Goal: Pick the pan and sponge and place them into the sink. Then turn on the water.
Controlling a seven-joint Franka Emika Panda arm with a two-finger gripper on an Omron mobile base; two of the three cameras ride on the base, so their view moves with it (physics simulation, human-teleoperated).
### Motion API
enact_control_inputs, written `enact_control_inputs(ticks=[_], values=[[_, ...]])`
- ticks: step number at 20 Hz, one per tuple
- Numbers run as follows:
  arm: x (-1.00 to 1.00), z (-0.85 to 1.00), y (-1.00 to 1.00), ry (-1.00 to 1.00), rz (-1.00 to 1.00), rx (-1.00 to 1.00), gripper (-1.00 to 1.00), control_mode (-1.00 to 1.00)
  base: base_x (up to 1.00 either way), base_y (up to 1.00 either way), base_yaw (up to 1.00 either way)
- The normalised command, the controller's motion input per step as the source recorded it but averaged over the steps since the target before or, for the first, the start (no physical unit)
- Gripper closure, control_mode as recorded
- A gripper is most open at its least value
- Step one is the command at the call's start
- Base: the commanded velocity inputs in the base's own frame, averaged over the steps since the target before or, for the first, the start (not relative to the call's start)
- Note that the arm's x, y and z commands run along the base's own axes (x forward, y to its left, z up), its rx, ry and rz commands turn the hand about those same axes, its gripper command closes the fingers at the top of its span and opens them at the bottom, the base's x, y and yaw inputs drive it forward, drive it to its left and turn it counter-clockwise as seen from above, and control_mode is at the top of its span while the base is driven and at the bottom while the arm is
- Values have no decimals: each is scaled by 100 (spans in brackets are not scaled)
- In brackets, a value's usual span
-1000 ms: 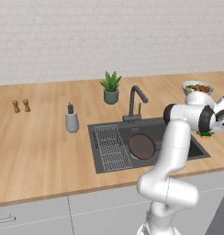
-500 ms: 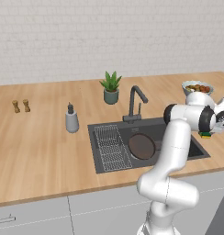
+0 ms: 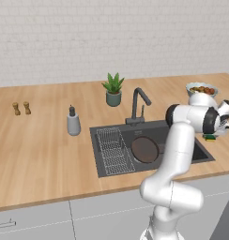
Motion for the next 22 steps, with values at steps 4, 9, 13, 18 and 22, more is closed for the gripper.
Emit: enact_control_inputs(ticks=[4,9,13,18,22], values=[[0,-99,30,17,2,-1,100,-100,0,0,0],[0,-100,32,22,6,-1,100,-100,0,0,0],[0,-81,13,19,7,0,100,-100,0,0,0],[-34,14,6,-18,1,5,100,-100,0,0,0],[-56,37,63,-50,3,4,100,-100,0,0,0]])
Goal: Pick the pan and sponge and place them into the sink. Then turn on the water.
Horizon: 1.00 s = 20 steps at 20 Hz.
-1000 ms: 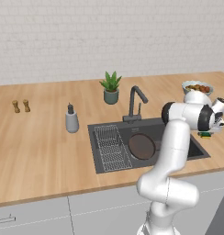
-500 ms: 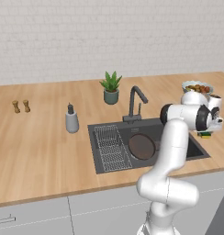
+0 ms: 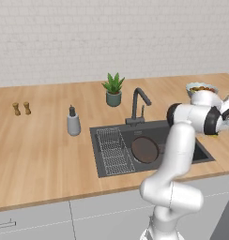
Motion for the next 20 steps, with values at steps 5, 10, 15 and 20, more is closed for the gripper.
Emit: enact_control_inputs(ticks=[5,10,15,20], values=[[-39,28,100,-52,3,-1,100,-100,0,0,0],[-21,51,100,-23,9,-2,100,-100,0,0,0],[-2,37,100,3,15,0,100,-100,0,0,0],[12,-19,90,10,13,0,100,-100,0,0,0]])
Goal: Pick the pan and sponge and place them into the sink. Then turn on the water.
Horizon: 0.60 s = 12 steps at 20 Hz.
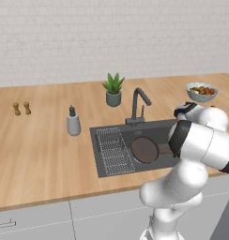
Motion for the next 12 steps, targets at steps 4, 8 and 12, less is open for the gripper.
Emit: enact_control_inputs(ticks=[4,8,12], values=[[40,-53,58,1,8,5,100,-100,0,0,0],[40,-60,28,4,9,9,100,-100,0,0,0],[41,-49,4,10,10,10,100,-100,0,0,0]])
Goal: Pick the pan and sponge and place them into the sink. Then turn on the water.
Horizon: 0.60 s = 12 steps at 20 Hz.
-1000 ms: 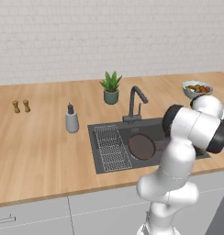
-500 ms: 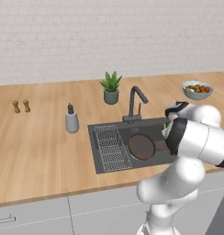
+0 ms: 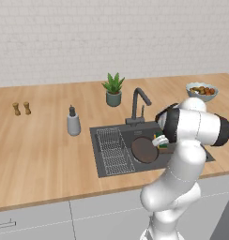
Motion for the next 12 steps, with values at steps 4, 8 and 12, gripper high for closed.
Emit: enact_control_inputs(ticks=[4,8,12], values=[[49,-35,0,13,9,3,100,-100,0,0,0],[46,-38,0,13,9,2,100,-100,0,0,0],[40,-56,0,6,9,3,100,-100,0,0,0]])
